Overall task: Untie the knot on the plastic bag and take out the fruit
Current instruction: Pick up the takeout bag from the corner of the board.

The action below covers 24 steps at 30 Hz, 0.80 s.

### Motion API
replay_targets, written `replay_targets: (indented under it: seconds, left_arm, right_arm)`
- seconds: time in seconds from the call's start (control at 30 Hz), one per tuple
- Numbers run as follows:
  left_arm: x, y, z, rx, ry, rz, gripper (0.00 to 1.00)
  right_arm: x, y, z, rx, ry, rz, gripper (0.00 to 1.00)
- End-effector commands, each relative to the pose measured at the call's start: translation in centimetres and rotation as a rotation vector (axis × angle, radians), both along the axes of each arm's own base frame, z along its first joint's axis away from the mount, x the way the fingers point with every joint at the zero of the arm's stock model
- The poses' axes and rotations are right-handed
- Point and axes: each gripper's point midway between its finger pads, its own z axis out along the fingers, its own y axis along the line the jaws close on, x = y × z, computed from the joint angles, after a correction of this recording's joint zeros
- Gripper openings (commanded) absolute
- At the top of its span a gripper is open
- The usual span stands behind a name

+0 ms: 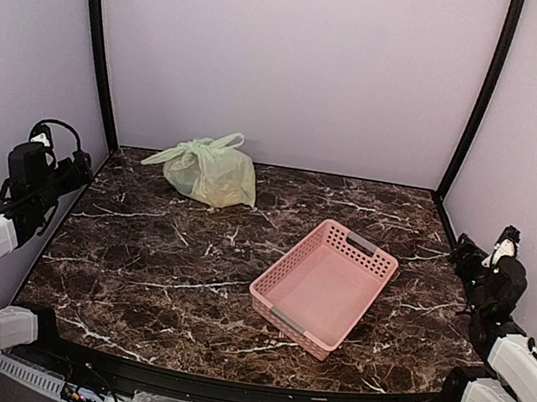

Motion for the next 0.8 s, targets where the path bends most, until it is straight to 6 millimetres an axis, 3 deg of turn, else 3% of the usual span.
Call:
replay_targets:
  seconds: [0.0,0.2,0.33,0.43,0.47,0.5,0.53,0.57,0.6,0.63,0.67,0.7,0.73,0.77]
  left_arm:
    - [0.3,-0.2,1.1,0.015,0.013,-0.018,0.99]
    - [1.3,-0.8,0.7,-0.022,0.074,-0.054,0.99]
    - [2.6,-2.9,1.1,-0.037,0.082,-0.182,0.99]
    - [4.3,-7.1,3.5,-0.057,0.008,-0.427,0.99]
    - [5.2,-7.9,2.8,-0.066,0.037,-0.462,0.99]
    - [5.8,-9.4,4.2,-0.046,0.035,-0.522,0.99]
    - [6.9,-10.0,2.9,-0.050,0.086,-0.542,0.99]
    - [7.6,-11.2,3.9,-0.039,0.100,-0.581,0.99]
    - [8.5,-12.5,2.5,-0.047,0.152,-0.615,0.99]
    - [9.5,-13.1,3.7,-0.029,0.142,-0.635,0.99]
    - [10.6,-14.3,2.4,-0.030,0.181,-0.661,0.99]
    - [11.6,-14.8,3.5,-0.004,0.165,-0.674,0.99]
    - [12.8,-15.9,1.9,-0.006,0.207,-0.695,0.99]
    - [13.9,-16.5,3.4,0.009,0.190,-0.714,0.98]
  right_arm:
    - [-0.1,-0.2,-0.1,0.010,-0.013,-0.013,0.99]
    - [0.1,0.2,0.1,-0.001,-0.009,0.013,0.99]
    - [0.6,1.1,1.1,-0.037,-0.017,0.072,0.99]
    - [1.6,2.3,2.2,-0.068,0.007,0.151,0.99]
    - [1.9,2.8,2.5,-0.084,0.017,0.183,0.99]
    - [2.3,3.1,2.7,-0.097,0.026,0.202,0.99]
    - [2.6,3.2,2.7,-0.105,0.038,0.210,0.99]
    - [2.8,3.2,2.7,-0.108,0.046,0.208,0.99]
    - [3.0,3.1,2.3,-0.104,0.056,0.203,0.99]
    - [3.0,3.0,1.9,-0.102,0.063,0.203,0.99]
    - [3.1,3.1,1.5,-0.099,0.069,0.209,0.99]
    - [3.0,3.2,1.1,-0.096,0.072,0.214,0.99]
    - [3.0,3.3,0.9,-0.091,0.073,0.218,0.99]
    - [2.9,3.4,0.9,-0.089,0.070,0.222,0.99]
